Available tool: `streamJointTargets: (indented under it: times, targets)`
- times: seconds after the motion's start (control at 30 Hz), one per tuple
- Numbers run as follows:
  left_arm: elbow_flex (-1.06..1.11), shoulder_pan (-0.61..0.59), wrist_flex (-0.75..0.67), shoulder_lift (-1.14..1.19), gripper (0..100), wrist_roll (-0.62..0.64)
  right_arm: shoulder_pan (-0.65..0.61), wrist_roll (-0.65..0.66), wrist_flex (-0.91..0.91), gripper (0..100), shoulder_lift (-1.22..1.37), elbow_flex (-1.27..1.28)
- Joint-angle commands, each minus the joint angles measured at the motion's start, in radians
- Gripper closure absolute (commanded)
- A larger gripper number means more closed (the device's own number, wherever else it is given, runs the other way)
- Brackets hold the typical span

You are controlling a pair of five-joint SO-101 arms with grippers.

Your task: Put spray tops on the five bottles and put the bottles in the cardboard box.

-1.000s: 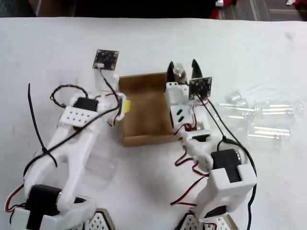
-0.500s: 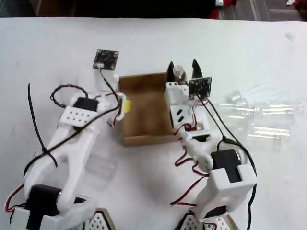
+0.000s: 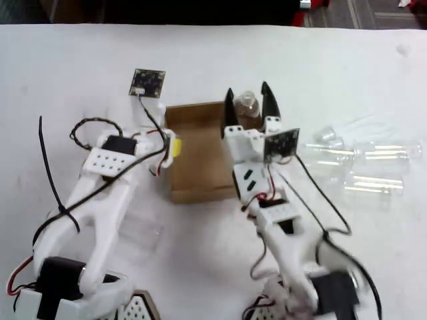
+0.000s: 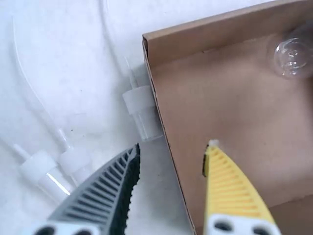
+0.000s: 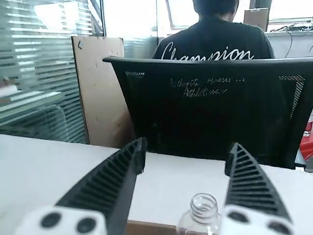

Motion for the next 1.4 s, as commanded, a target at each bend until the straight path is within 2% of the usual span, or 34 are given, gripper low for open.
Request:
streamJointTargets:
  times: [0.0,0.07,0.27,0.5,0.6,0.7,0.8,0.9,1.0,1.03,1.17,1.27,1.37]
  targets:
    - [-0.008,-0.012,0.000,-0.007,80,0.005,0.012,-0.009,0.263,76.5,-0.292,0.008]
    - [-0.008,-0.013,0.000,-0.007,80,0.005,0.035,-0.038,0.446,76.5,-0.456,0.006]
    - [-0.008,-0.013,-0.002,-0.007,80,0.005,0.119,-0.258,1.009,76.5,-0.957,0.006]
    - [-0.008,-0.074,0.014,-0.018,80,0.008,0.134,-0.269,1.514,76.5,-1.363,0.009]
    - [-0.051,-0.130,0.101,-0.050,80,0.075,0.136,-0.269,1.646,76.5,-1.411,0.011]
    - [-0.123,-0.189,0.242,-0.124,80,0.175,0.151,-0.267,1.693,76.6,-1.380,0.021]
    - [-0.190,-0.228,0.373,-0.208,80,0.184,0.194,-0.196,1.673,78.2,-1.299,0.034]
    - [-0.247,-0.271,0.493,-0.291,80,0.184,0.248,-0.083,1.623,87.7,-1.182,0.034]
    - [-0.288,-0.372,0.628,-0.348,79,0.184,0.291,0.029,1.560,98.5,-1.067,0.034]
    - [-0.295,-0.414,0.669,-0.357,77,0.183,0.297,0.055,1.543,98.3,-1.032,0.034]
    - [-0.279,-0.538,0.812,-0.346,68,0.064,0.317,0.077,1.524,96.9,-0.924,0.026]
    - [-0.239,-0.601,0.885,-0.274,71,-0.026,0.318,0.086,1.500,98.2,-0.843,0.003]
    - [-0.230,-0.676,0.872,-0.134,73,-0.046,0.320,0.086,1.466,98.1,-0.751,-0.008]
